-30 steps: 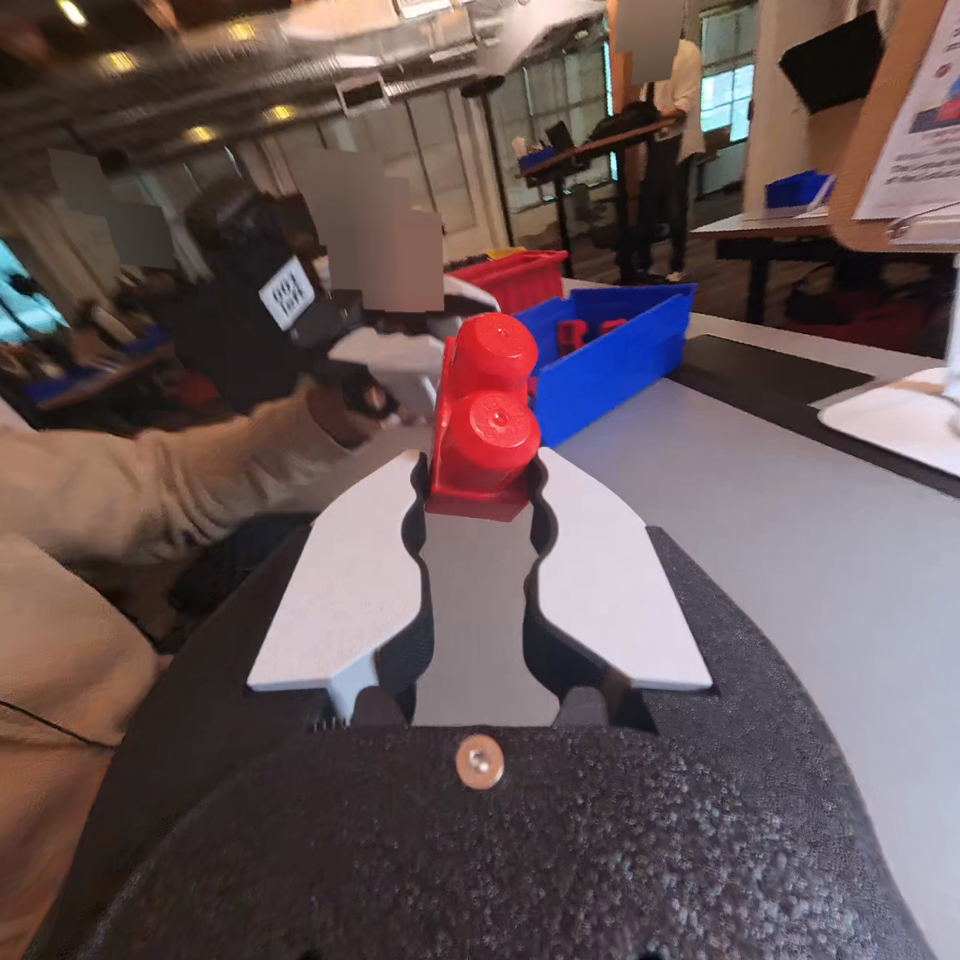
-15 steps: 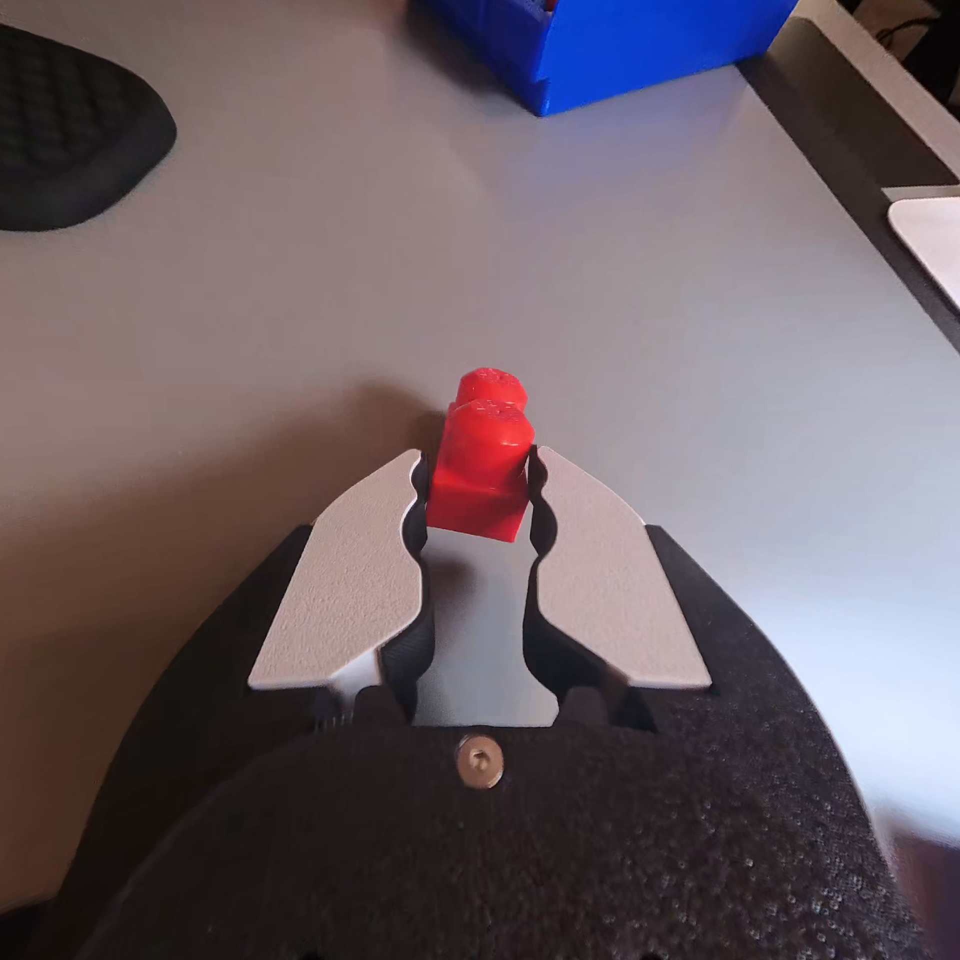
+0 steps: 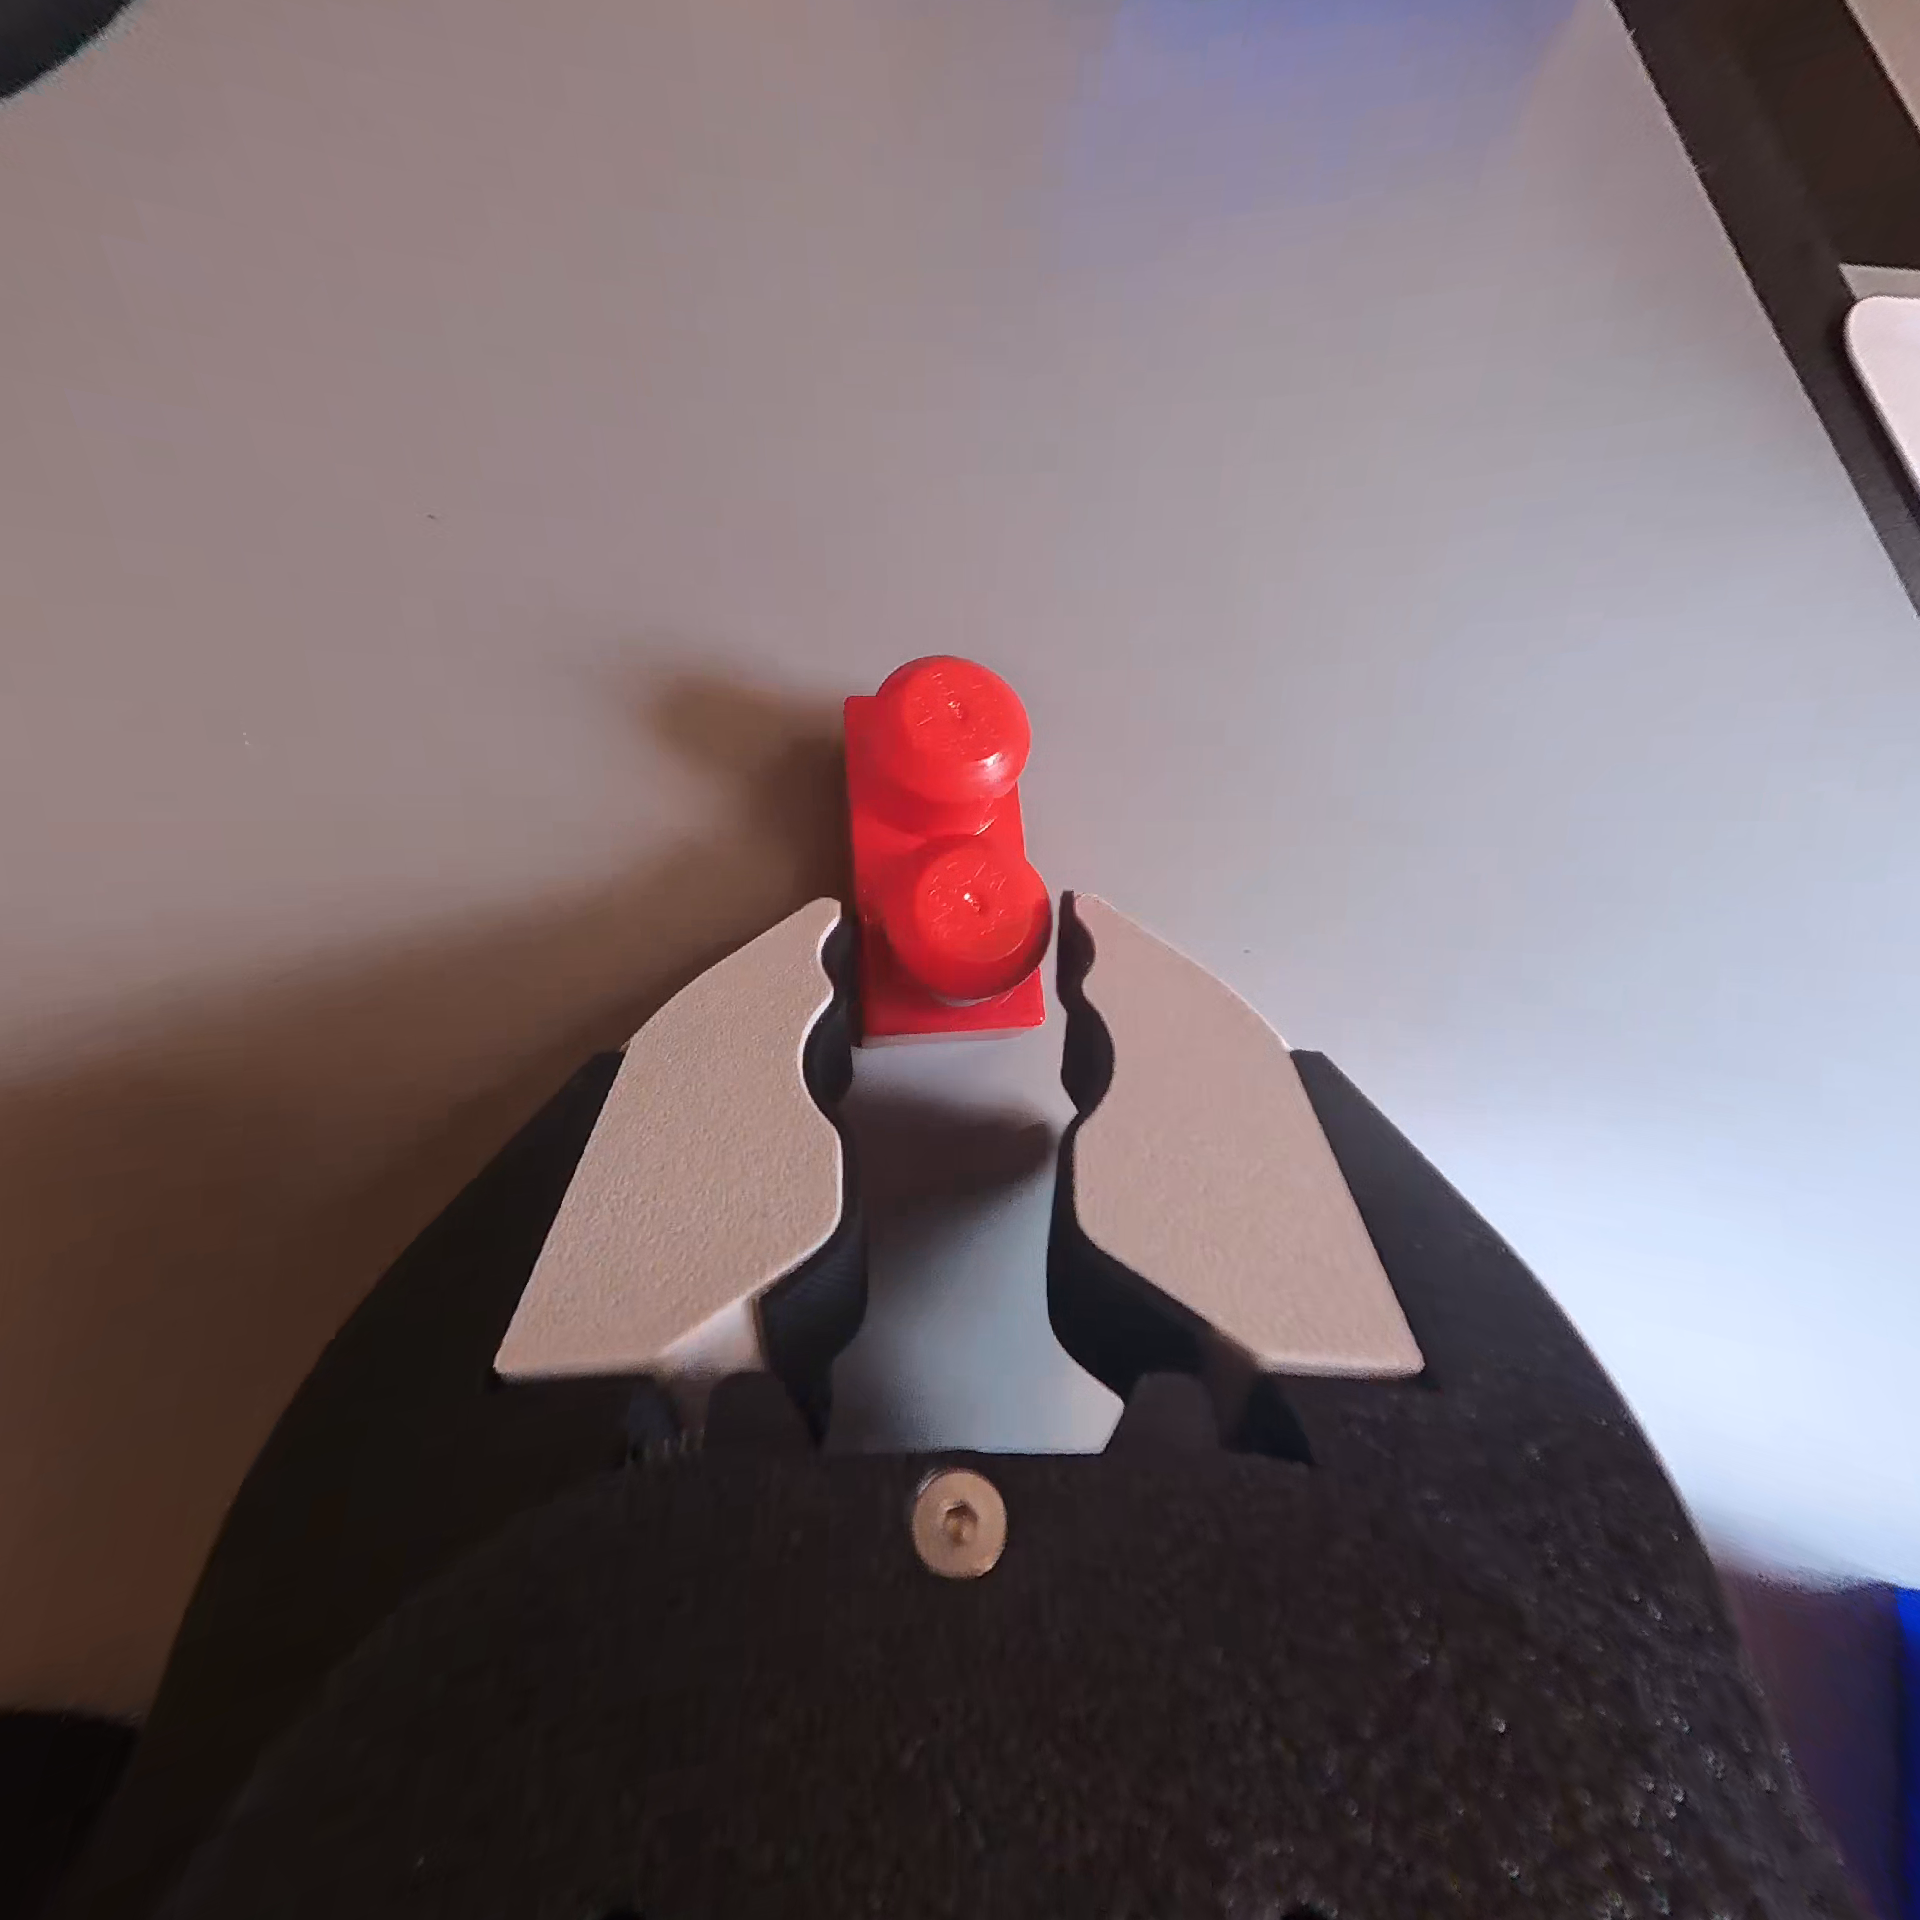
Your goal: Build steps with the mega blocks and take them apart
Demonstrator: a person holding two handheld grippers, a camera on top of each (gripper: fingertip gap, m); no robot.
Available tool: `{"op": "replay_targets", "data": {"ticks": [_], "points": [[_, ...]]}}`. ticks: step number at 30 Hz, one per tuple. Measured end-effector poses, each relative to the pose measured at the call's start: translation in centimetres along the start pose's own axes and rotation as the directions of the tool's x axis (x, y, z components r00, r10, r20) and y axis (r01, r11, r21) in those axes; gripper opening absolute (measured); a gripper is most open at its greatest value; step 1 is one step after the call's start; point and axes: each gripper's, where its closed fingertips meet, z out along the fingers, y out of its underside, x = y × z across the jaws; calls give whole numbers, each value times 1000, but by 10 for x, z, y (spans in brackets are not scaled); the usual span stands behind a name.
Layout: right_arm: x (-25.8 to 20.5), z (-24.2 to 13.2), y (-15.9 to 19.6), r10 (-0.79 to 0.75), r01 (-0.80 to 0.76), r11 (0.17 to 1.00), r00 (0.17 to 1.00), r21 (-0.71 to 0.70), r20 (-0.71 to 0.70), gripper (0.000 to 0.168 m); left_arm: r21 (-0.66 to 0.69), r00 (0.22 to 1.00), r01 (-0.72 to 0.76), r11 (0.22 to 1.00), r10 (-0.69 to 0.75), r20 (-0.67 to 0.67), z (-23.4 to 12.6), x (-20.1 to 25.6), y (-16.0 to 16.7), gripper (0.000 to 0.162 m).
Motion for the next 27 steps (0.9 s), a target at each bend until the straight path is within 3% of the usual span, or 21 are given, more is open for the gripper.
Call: {"op": "replay_targets", "data": {"ticks": [6, 9, 11, 14, 21, 25, 27], "points": [[7, -8, -10, 22, -20, 998, 999, 54, -37, 43, 88, 987, -30, 996, 16, 157, -31, -22, 1, 46], [12, -16, -26, 67, -59, 987, 996, 148, -52, 46, 305, 957, -43, 951, -48, 287, -74, -35, -24, 45], [16, -23, -41, 134, -119, 963, 990, 242, -46, 47, 503, 933, -87, 860, -107, 344, -116, -26, -57, 44], [20, -35, -69, 254, -235, 886, 967, 400, 7, 45, 669, 891, -223, 709, -129, 435, -171, 16, -112, 44], [16, -48, -110, 413, -403, 730, 904, 552, 113, 49, 735, 813, -492, 467, -57, 580, -224, 162, -234, 44], [19, -48, -115, 525, -507, 650, 838, 566, 148, 62, 694, 773, -553, 461, -29, 634, -223, 210, -276, 44], [23, -49, -112, 543, -502, 644, 831, 578, 117, 46, 659, 746, -588, 469, -2, 666, -221, 227, -289, 43]]}}
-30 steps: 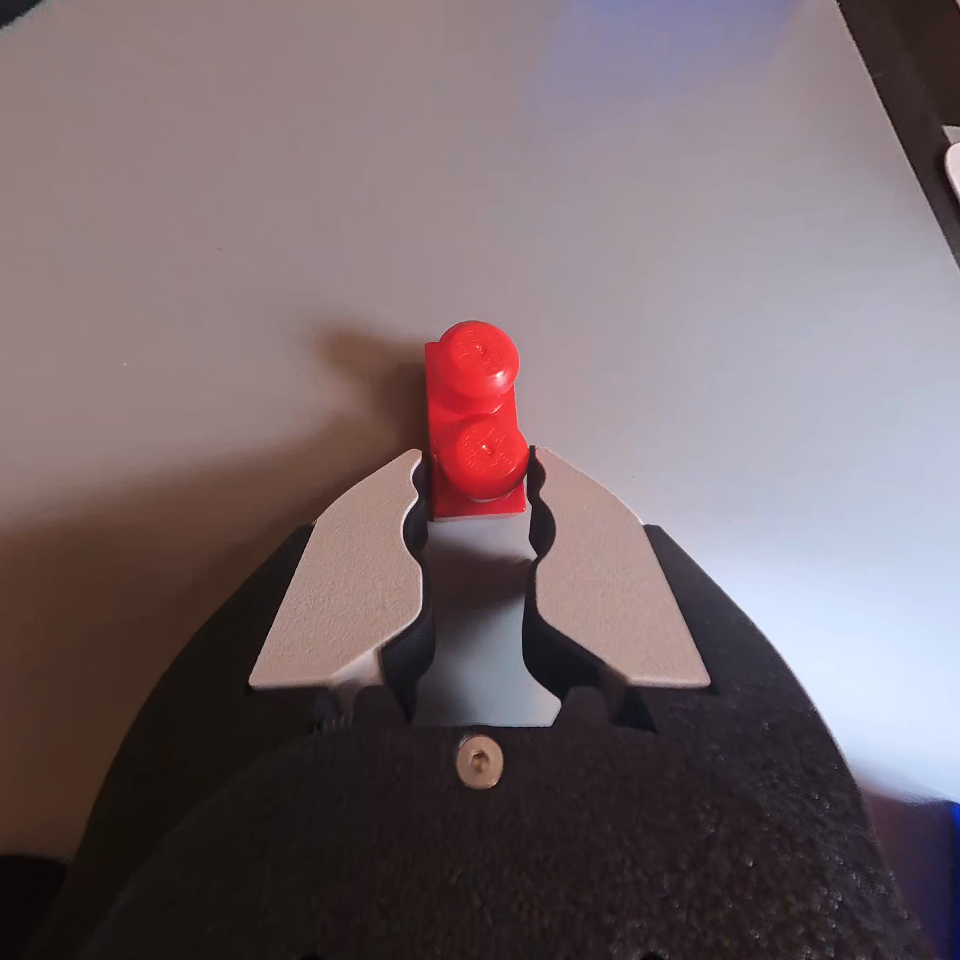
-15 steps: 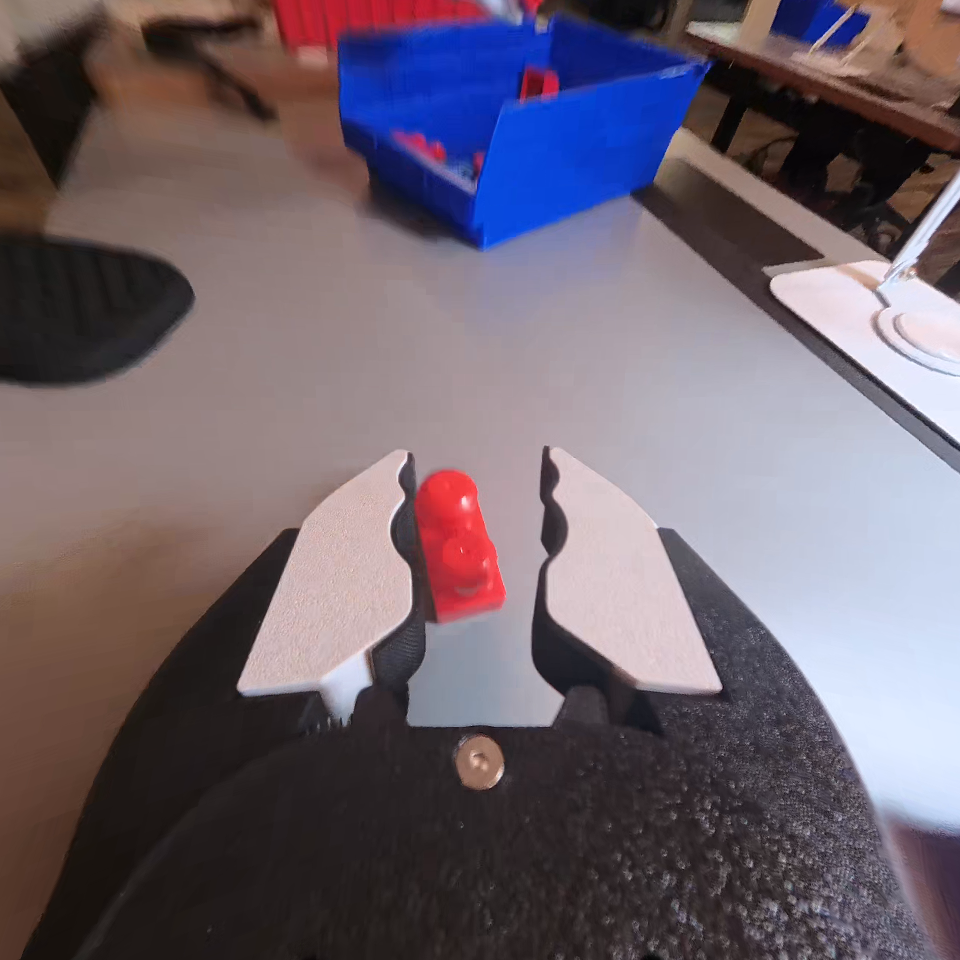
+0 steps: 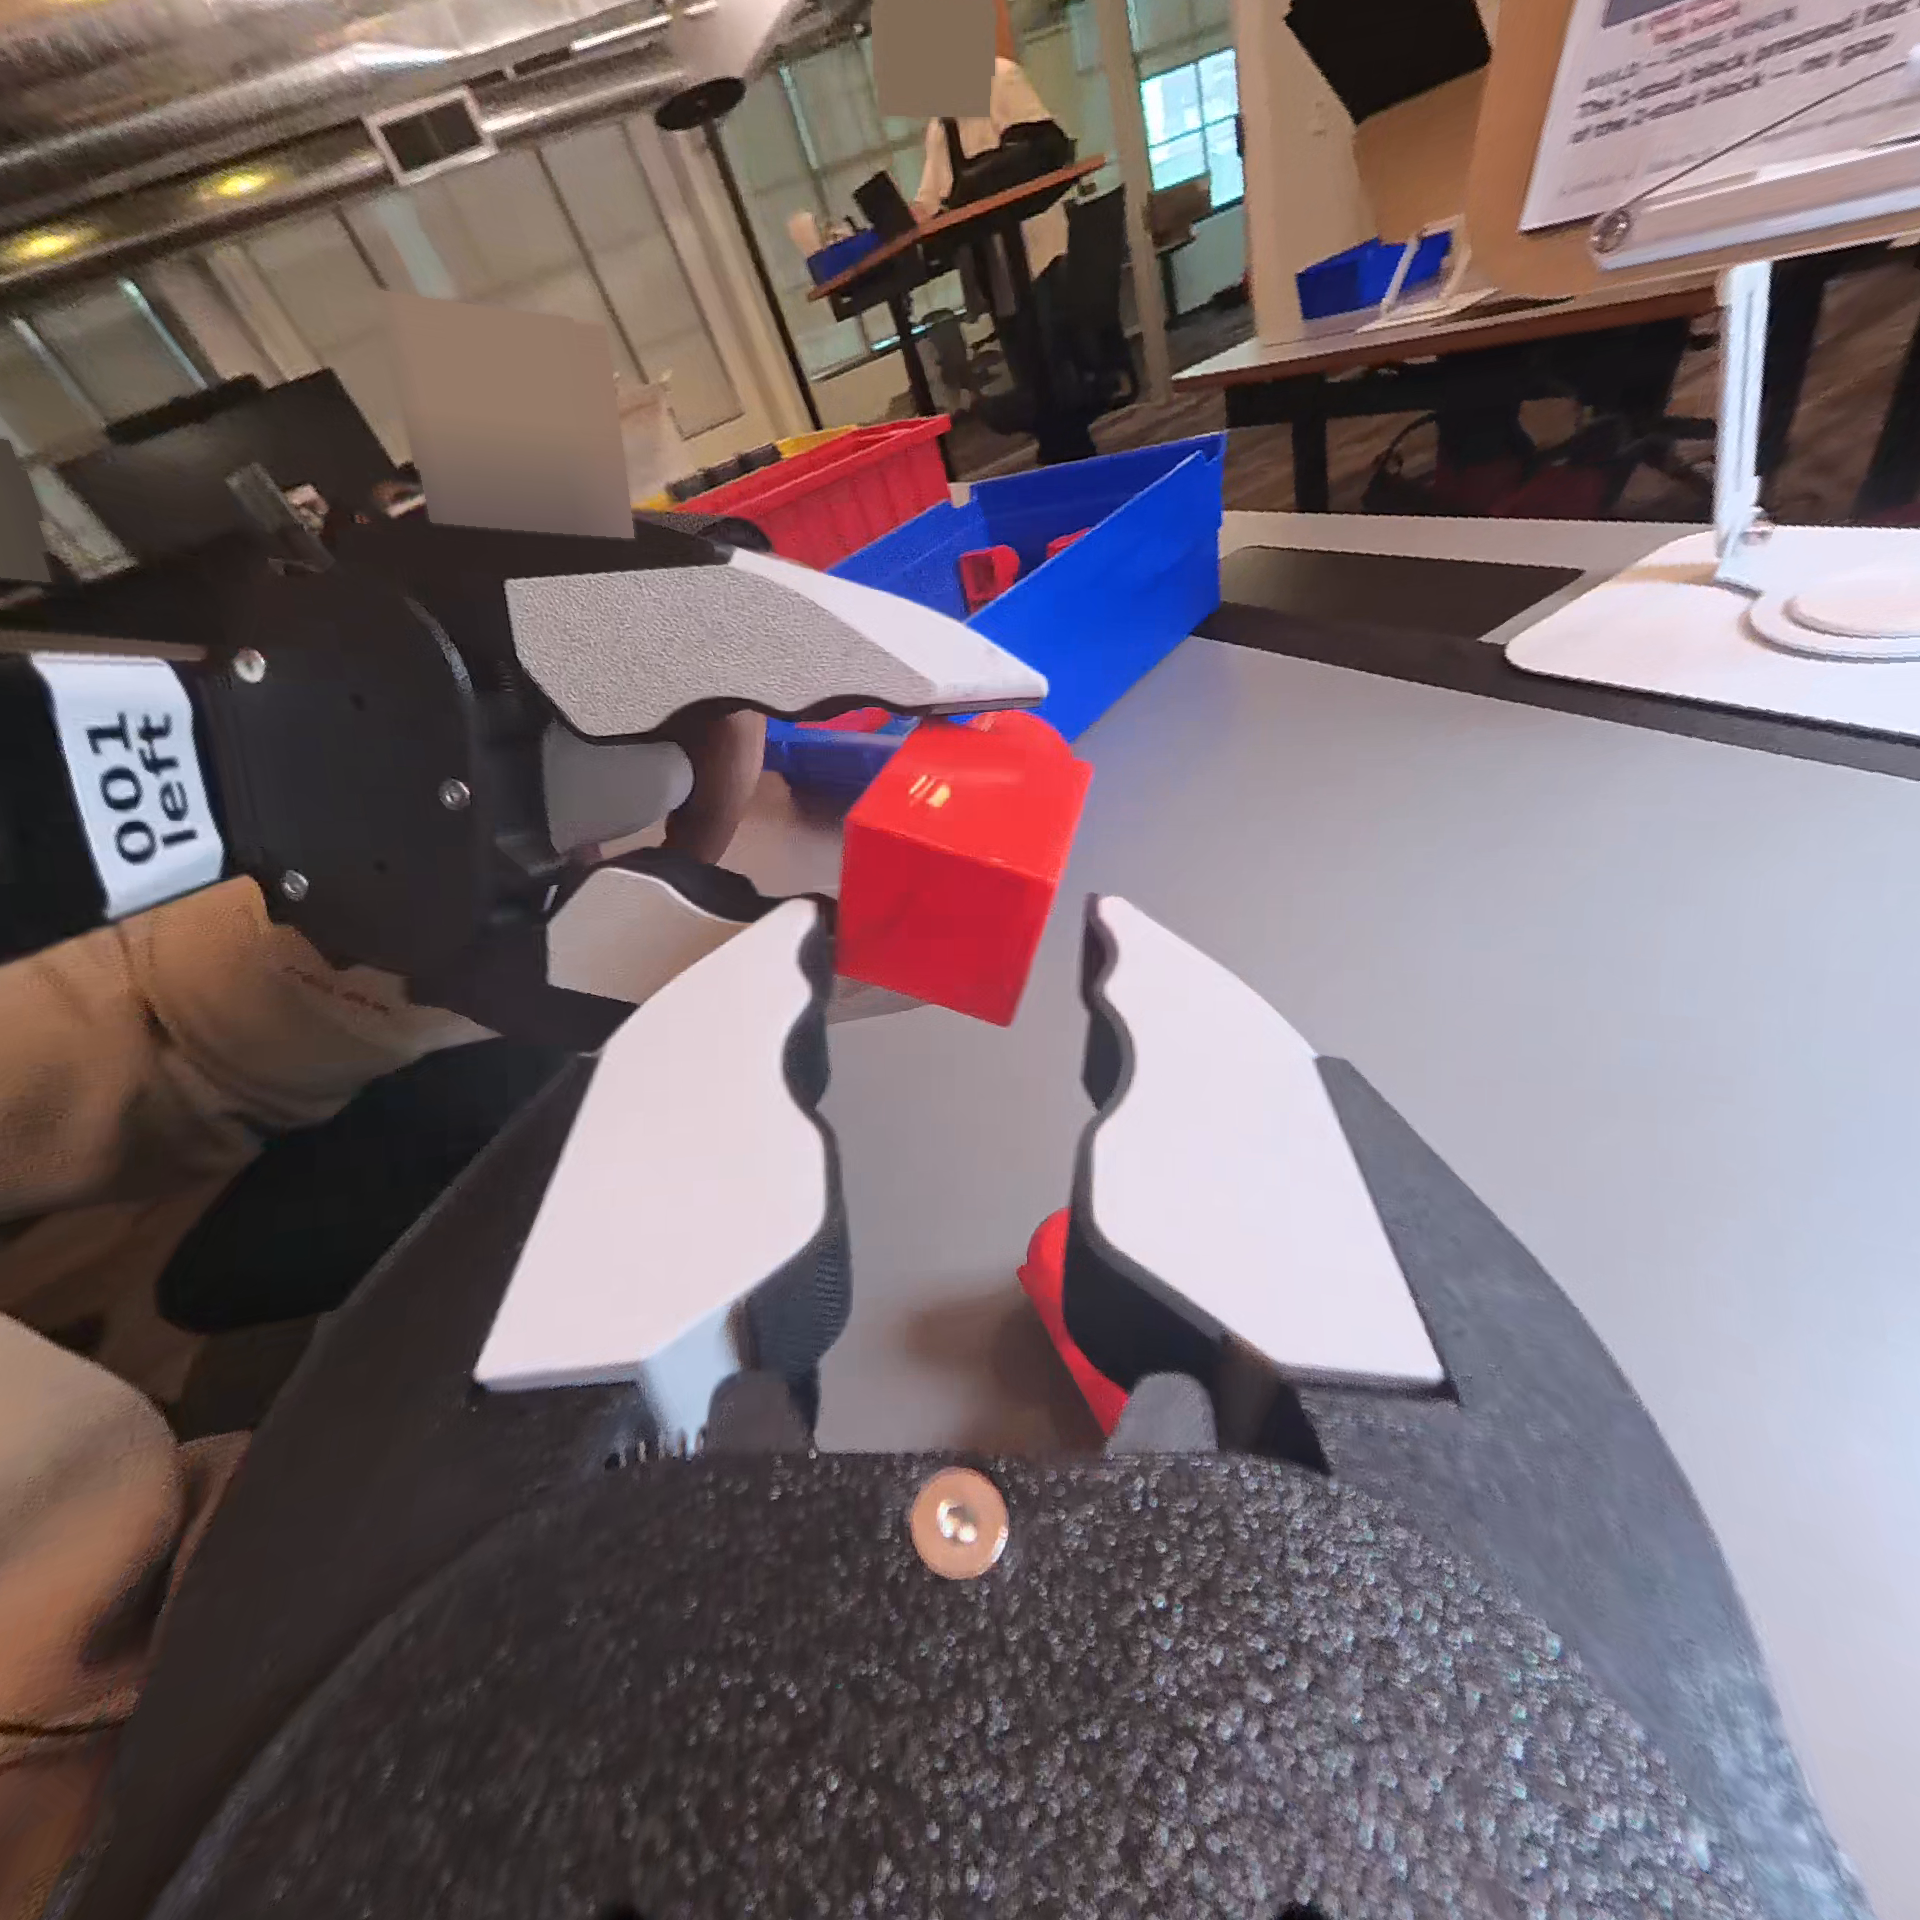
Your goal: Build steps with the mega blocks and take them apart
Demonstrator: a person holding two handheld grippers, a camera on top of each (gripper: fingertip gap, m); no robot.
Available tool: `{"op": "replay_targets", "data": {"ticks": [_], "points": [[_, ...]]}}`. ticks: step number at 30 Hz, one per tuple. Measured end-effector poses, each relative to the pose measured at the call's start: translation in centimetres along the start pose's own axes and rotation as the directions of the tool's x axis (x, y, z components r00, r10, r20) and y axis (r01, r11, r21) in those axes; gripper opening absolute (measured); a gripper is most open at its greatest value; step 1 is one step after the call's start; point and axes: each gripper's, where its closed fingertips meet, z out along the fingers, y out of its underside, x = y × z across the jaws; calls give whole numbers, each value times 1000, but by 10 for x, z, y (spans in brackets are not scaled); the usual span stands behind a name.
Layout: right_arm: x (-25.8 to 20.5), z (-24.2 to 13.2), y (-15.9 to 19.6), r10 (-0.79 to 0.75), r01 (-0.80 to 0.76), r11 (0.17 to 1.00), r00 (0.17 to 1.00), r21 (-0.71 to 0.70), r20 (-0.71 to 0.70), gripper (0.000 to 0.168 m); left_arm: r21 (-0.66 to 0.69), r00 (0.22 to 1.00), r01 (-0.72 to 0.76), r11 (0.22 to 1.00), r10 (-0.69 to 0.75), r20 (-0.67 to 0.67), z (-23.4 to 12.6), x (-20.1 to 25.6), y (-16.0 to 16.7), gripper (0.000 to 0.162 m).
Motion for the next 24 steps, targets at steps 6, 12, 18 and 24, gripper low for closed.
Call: {"op": "replay_targets", "data": {"ticks": [6, 12, 18, 24], "points": [[-10, -13, -4, 95, -95, 995, 975, -12, 202, 38, 90, 997, 77, 993, -74, -28, -6, 2, -10, 39], [-49, -35, -12, 42, -36, 999, 882, -22, 469, 38, 336, 984, 174, 926, -150, -98, -44, 2, -37, 41], [-99, -55, -27, -132, 112, 991, 799, 71, 586, 37, 531, 901, 408, 743, -232, -367, -92, 2, -74, 44], [-110, -61, -33, -178, 136, 984, 785, 115, 593, 38, 537, 746, 641, 548, -281, -603, -122, -9, -85, 42]]}}
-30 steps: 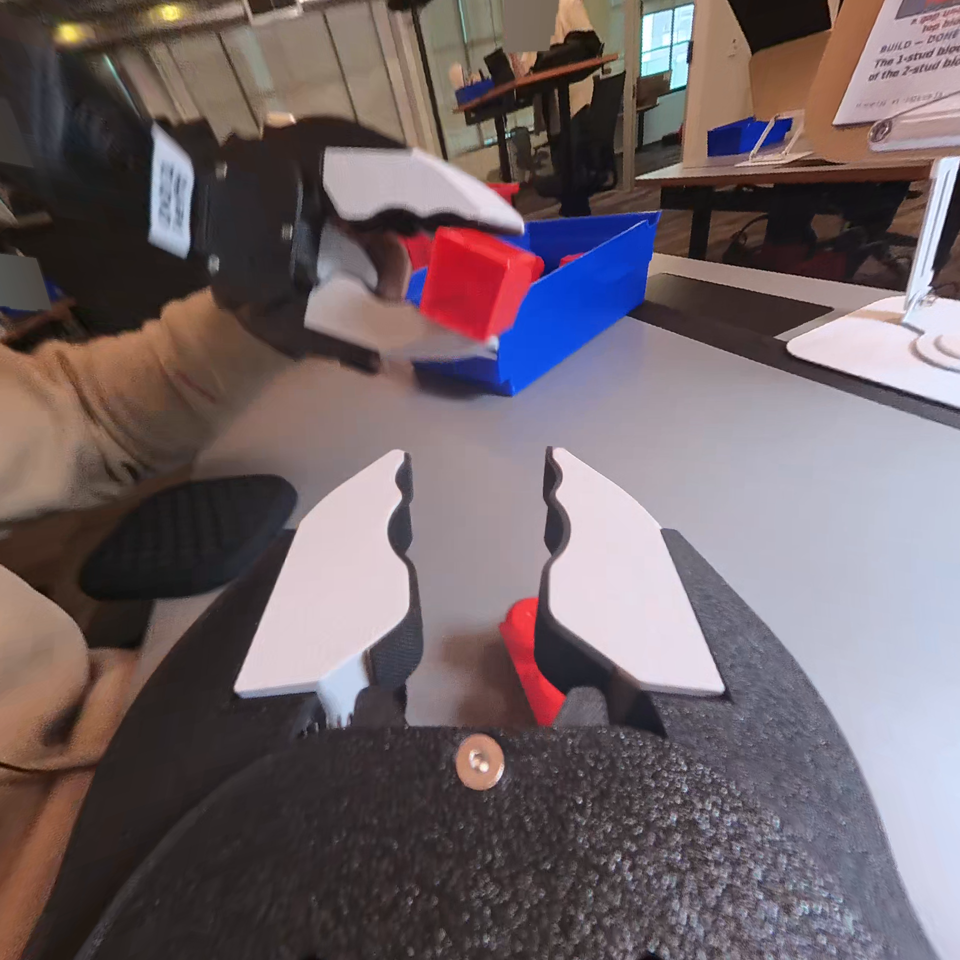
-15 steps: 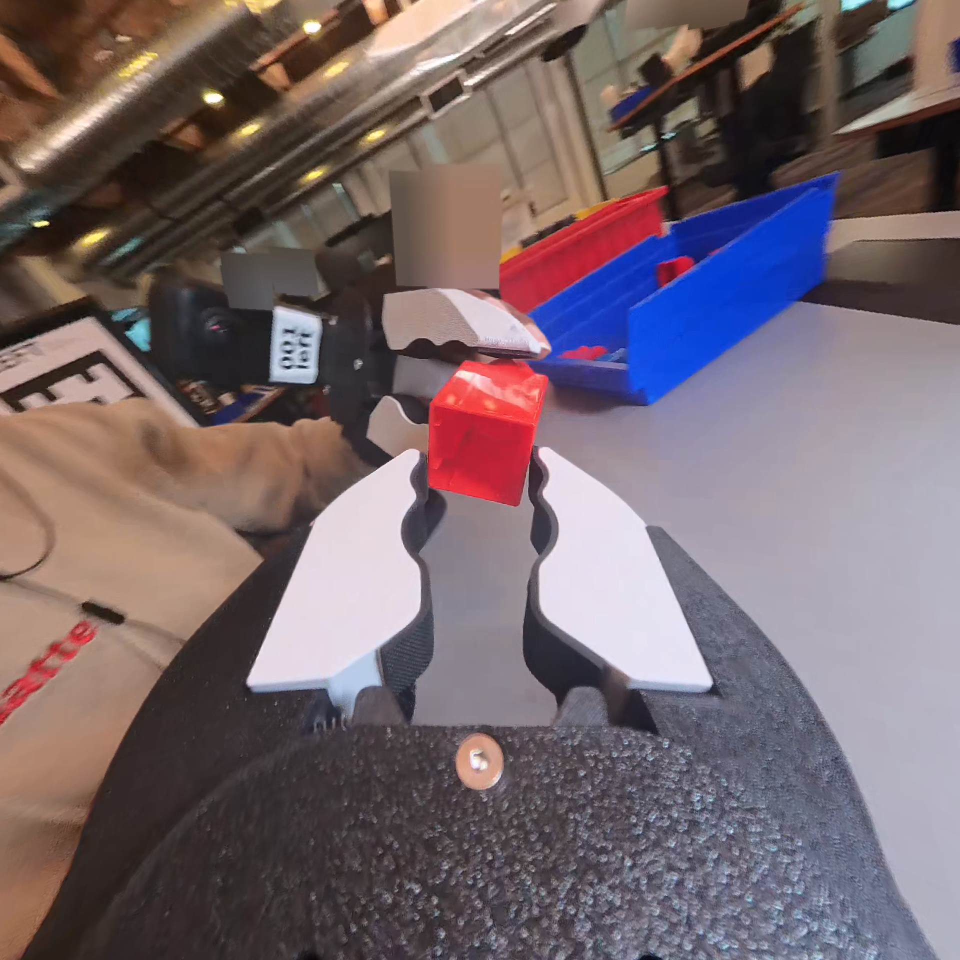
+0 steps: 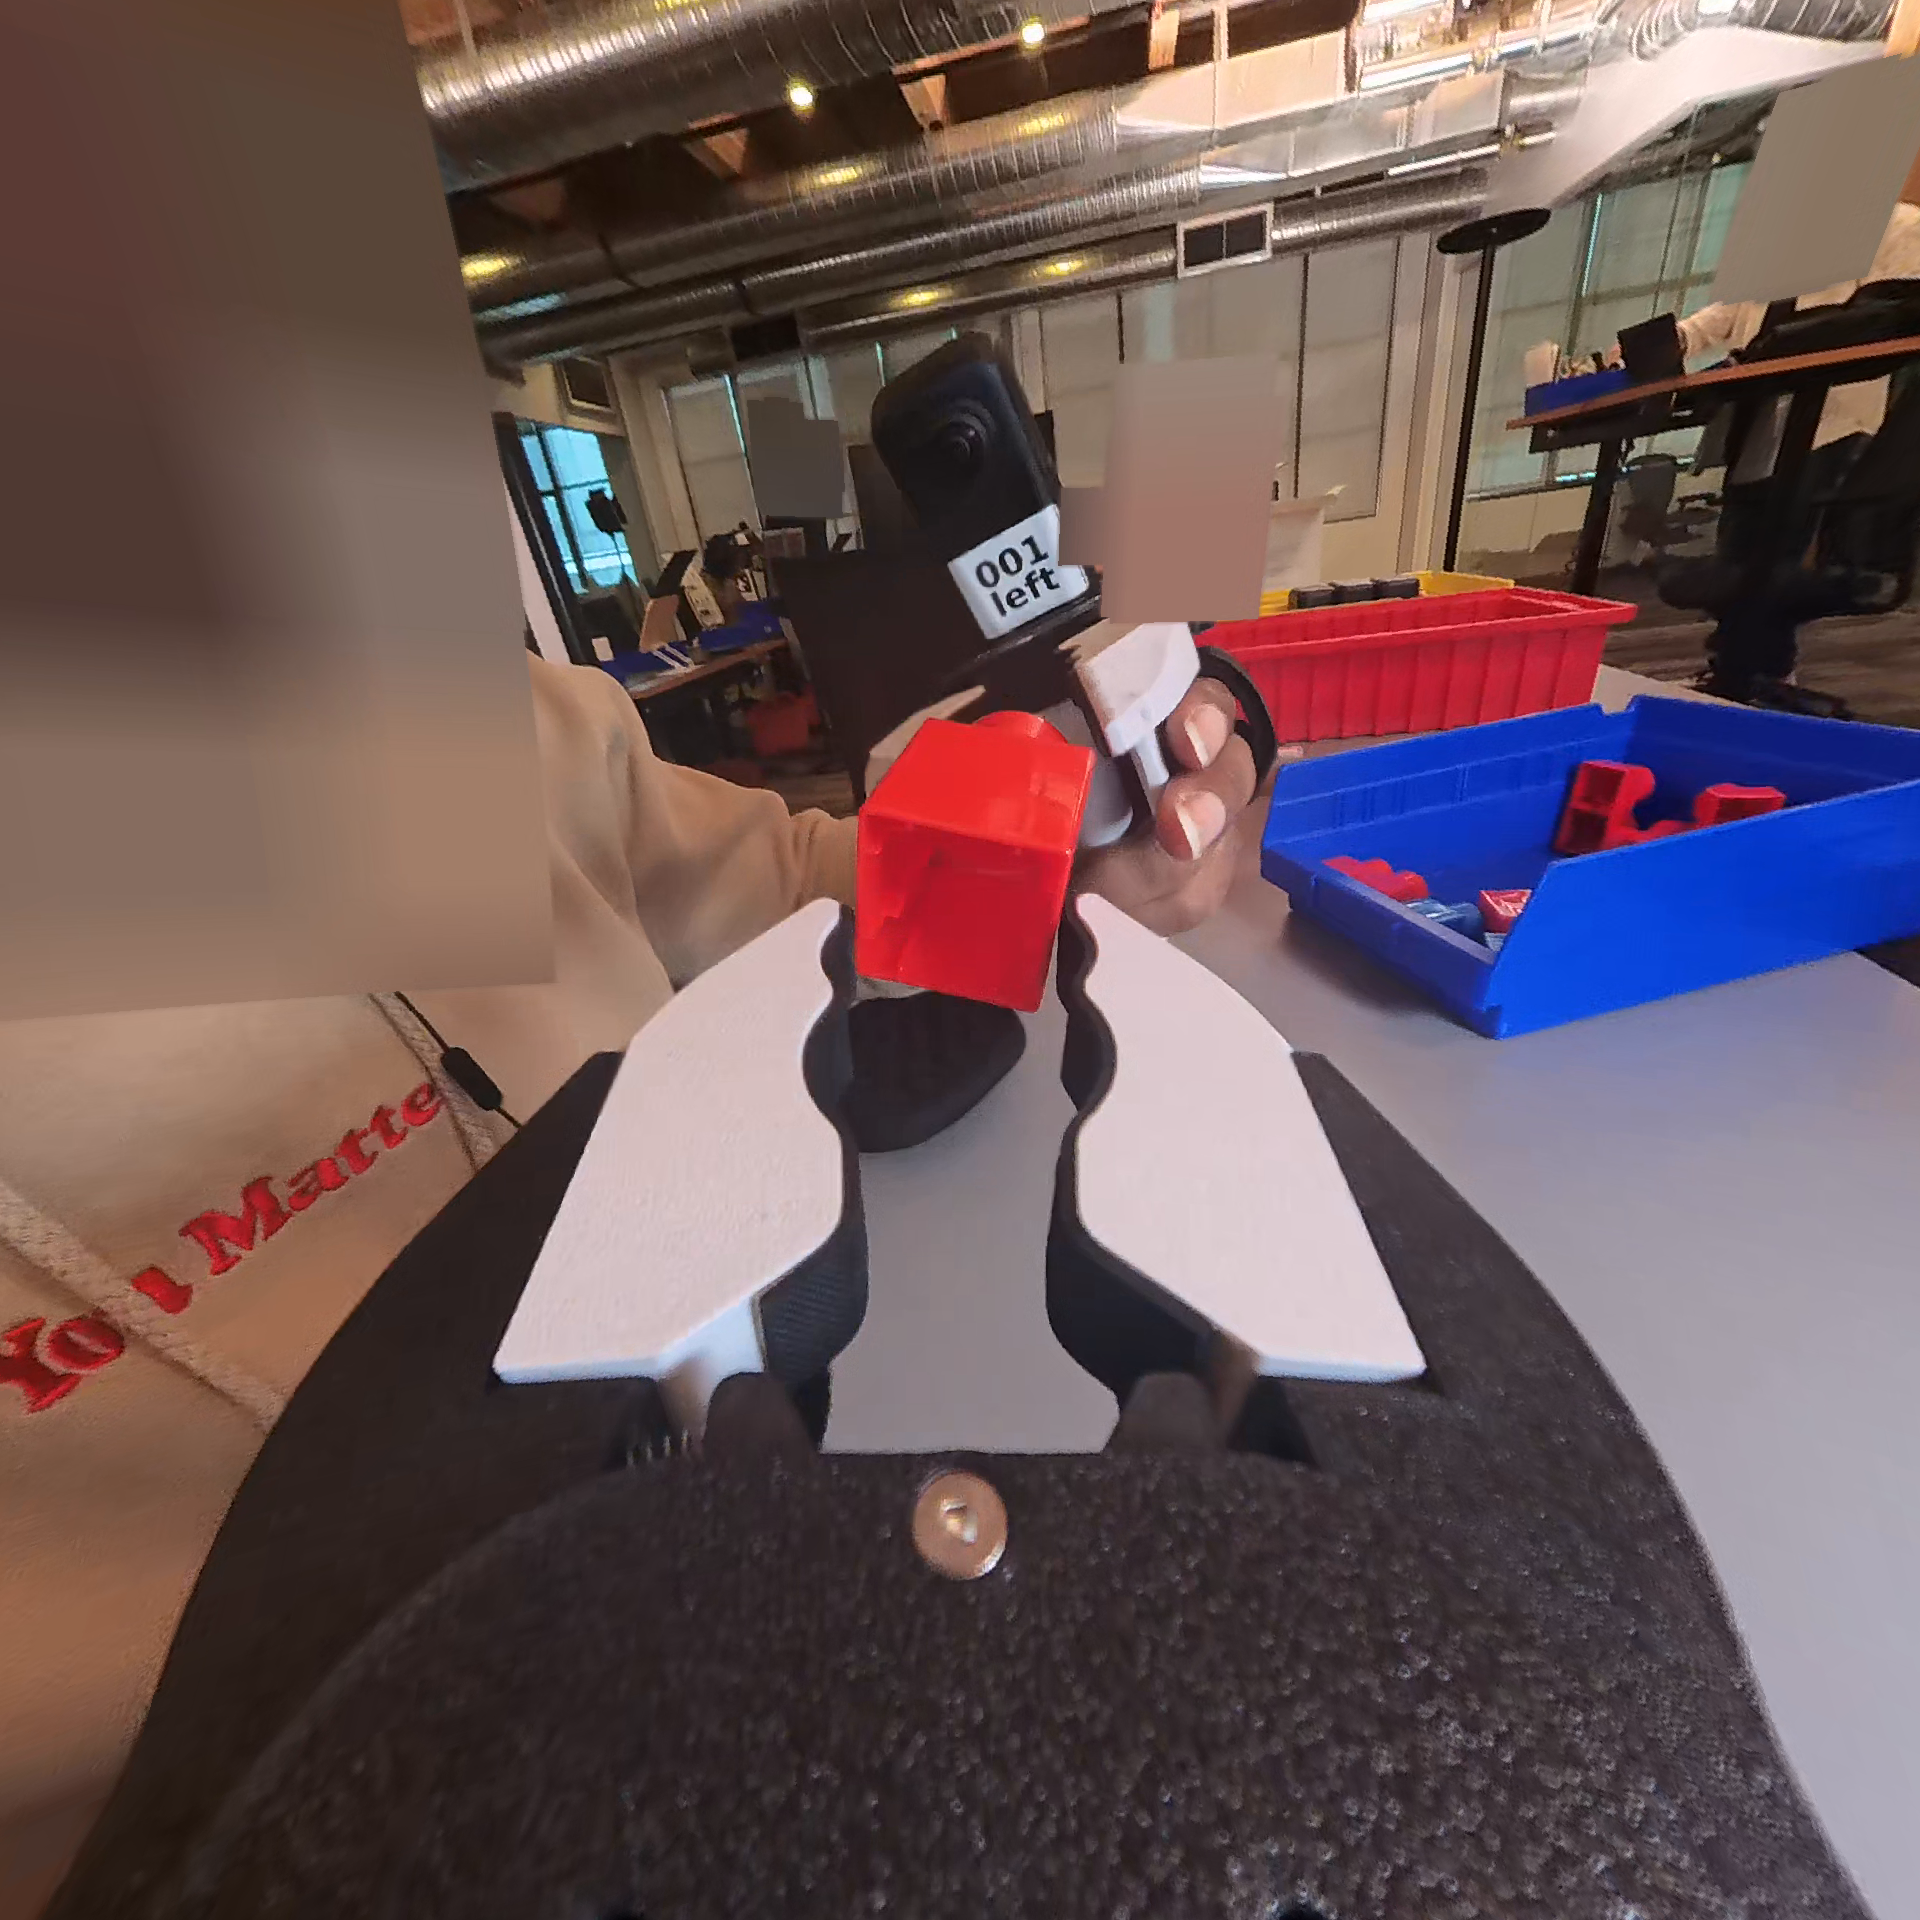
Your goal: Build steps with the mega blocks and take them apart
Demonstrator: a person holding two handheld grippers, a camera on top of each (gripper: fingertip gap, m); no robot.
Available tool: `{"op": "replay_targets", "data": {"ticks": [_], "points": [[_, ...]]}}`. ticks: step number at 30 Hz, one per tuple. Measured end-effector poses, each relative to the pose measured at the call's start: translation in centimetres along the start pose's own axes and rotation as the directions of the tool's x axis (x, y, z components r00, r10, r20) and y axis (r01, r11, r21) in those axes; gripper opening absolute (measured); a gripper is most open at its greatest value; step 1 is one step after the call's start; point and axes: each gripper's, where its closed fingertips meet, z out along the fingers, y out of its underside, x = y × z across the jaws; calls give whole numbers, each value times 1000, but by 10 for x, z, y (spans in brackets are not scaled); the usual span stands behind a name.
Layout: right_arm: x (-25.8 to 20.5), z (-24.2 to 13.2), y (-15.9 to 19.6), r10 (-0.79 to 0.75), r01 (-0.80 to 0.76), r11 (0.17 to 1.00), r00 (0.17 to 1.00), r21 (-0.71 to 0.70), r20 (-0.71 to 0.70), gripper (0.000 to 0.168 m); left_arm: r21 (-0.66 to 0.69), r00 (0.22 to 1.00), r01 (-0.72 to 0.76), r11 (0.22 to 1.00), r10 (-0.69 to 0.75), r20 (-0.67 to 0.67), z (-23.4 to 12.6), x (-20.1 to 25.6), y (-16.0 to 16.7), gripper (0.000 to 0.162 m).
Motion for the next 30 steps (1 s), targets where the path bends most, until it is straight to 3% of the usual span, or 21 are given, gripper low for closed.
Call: {"op": "replay_targets", "data": {"ticks": [9, 15, 25, 30], "points": [[39, -12, 22, -2, -5, 999, 987, -39, -161, 38, -50, 929, 370, 928, -368, 35, 5, -28, 39, 35], [76, -22, 44, 14, -55, 992, 940, -111, -342, 38, -79, 881, 467, 881, -455, 128, 0, -48, 62, 29], [102, -32, 41, 16, -65, 995, 843, -72, -537, 50, -156, 901, 368, 917, -310, 304, 8, -60, 82, 29], [114, -35, 80, -28, -159, 950, 814, -269, -580, 53, -144, 885, 386, 911, -322, 336, 4, -66, 83, 29]]}}
